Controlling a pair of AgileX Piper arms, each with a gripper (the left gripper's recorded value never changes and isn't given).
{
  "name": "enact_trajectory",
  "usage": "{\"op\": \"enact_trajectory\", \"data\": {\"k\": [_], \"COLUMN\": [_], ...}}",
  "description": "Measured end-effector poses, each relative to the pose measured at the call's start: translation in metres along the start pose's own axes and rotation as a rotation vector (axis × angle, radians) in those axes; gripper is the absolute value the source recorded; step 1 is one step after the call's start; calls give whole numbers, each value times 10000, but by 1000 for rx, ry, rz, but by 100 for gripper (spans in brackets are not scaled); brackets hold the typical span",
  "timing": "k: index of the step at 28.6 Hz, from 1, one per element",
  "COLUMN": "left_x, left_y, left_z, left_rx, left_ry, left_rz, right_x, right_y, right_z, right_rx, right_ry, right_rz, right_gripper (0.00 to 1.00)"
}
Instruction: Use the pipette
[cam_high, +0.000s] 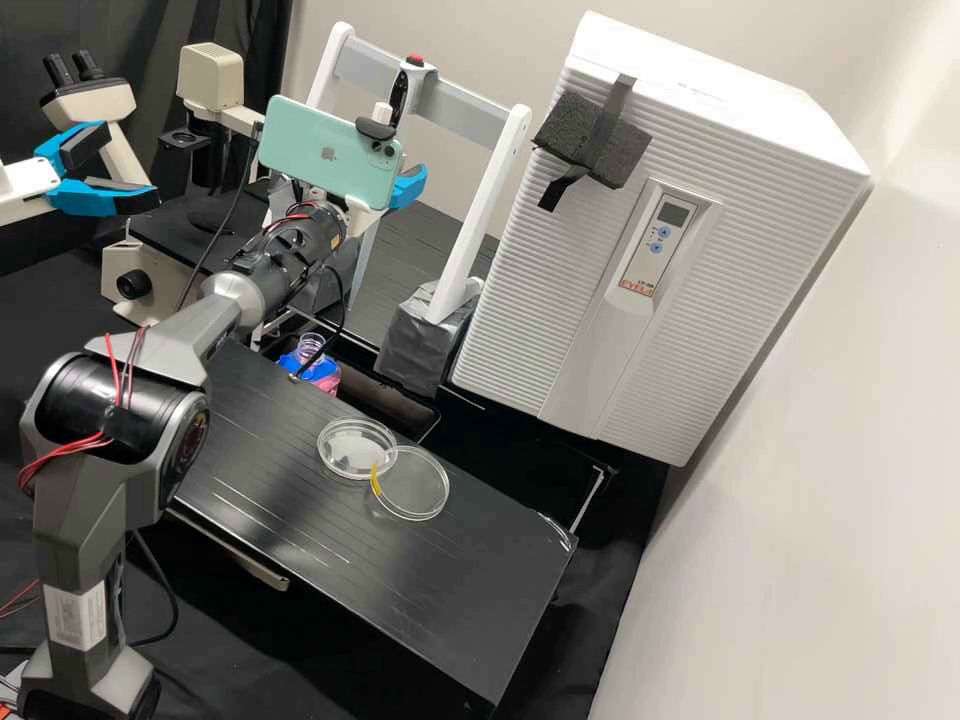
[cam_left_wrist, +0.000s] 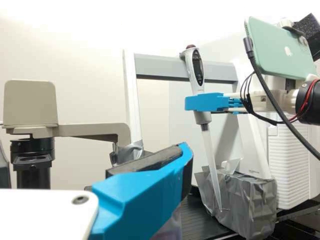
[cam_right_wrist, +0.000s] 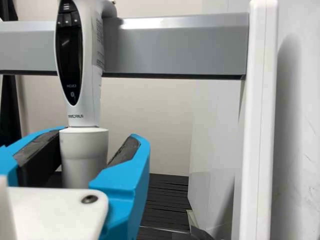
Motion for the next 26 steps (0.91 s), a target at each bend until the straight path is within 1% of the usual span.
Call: {"op": "enact_trajectory", "data": {"k": [2, 6, 7, 8, 10, 12, 14, 15, 20, 22, 26], "left_x": [0, 0, 0, 0, -1, -1, -1, -2, -4, -5, -6], "left_y": [0, 0, 0, 0, 1, 1, 1, 3, 7, 9, 11], "left_z": [0, 0, 0, 0, -5, -5, -5, -9, -23, -28, -35], "left_rx": [0, 0, 0, 0, 1, -3, -20, -22, -20, -19, -22], "left_ry": [0, 0, 0, 0, 2, 2, 2, 4, 9, 11, 13], "left_rz": [0, 0, 0, 0, 0, 0, 0, 1, 2, 3, 3], "right_x": [-1, -1, -1, -1, -3, -5, -5, -5, -6, -8, -9], "right_y": [-4, -4, -4, -4, -14, -26, -29, -29, -32, -43, -50], "right_z": [-4, -4, -4, -4, -12, -22, -25, -25, -28, -38, -45], "right_rx": [-2, -26, -27, -27, -17, -12, -12, -12, -11, -4, -3], "right_ry": [1, 1, 1, 1, -1, 0, 1, 1, 2, 3, 4], "right_rz": [-1, -1, -1, -1, -3, -5, -6, -6, -7, -9, -11], "right_gripper": [0, 0, 0, 0, 0, 0, 0, 0, 0, 0, 0]}}
